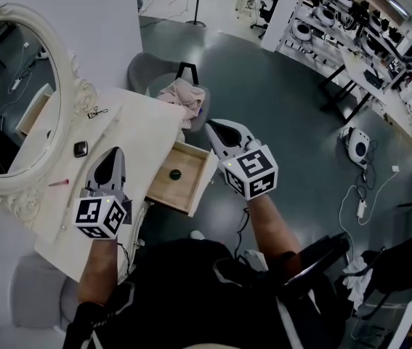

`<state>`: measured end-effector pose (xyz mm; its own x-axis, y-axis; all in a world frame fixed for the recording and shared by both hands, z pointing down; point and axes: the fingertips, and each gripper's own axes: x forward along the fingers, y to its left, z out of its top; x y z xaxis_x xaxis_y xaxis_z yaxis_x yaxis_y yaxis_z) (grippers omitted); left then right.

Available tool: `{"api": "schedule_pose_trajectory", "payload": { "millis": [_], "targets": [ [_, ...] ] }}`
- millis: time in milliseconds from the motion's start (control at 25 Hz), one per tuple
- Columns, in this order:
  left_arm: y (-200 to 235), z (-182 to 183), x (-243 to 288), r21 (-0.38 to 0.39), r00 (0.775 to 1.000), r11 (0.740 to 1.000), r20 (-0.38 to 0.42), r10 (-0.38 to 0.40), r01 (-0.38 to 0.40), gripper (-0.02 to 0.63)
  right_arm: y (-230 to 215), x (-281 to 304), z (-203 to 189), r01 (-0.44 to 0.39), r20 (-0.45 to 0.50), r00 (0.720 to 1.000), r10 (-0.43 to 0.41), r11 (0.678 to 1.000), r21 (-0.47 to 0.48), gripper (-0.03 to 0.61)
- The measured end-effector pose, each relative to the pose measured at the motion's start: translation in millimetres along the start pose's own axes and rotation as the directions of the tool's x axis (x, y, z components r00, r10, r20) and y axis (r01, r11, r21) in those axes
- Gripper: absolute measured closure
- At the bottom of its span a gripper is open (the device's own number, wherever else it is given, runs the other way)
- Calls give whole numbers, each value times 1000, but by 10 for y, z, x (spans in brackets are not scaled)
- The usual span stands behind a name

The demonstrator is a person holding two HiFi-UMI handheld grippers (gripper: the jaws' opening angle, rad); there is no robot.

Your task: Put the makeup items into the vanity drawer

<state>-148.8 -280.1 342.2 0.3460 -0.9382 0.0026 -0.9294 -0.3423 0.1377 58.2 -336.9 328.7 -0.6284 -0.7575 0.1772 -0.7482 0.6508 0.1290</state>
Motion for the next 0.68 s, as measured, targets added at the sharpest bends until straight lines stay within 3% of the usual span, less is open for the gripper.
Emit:
{"api": "schedule_pose_trajectory", "payload": {
  "millis": [200, 680],
  "targets": [
    [64, 53, 22, 10, 999, 1000, 29, 16, -16, 611, -8, 58, 25, -7, 13, 1000, 6, 1000, 31, 575],
    [8, 54, 85, 44, 1000, 999, 12, -20, 19, 611, -55, 84, 67, 6, 9, 1000, -6, 1000, 25, 574]
  ]
}}
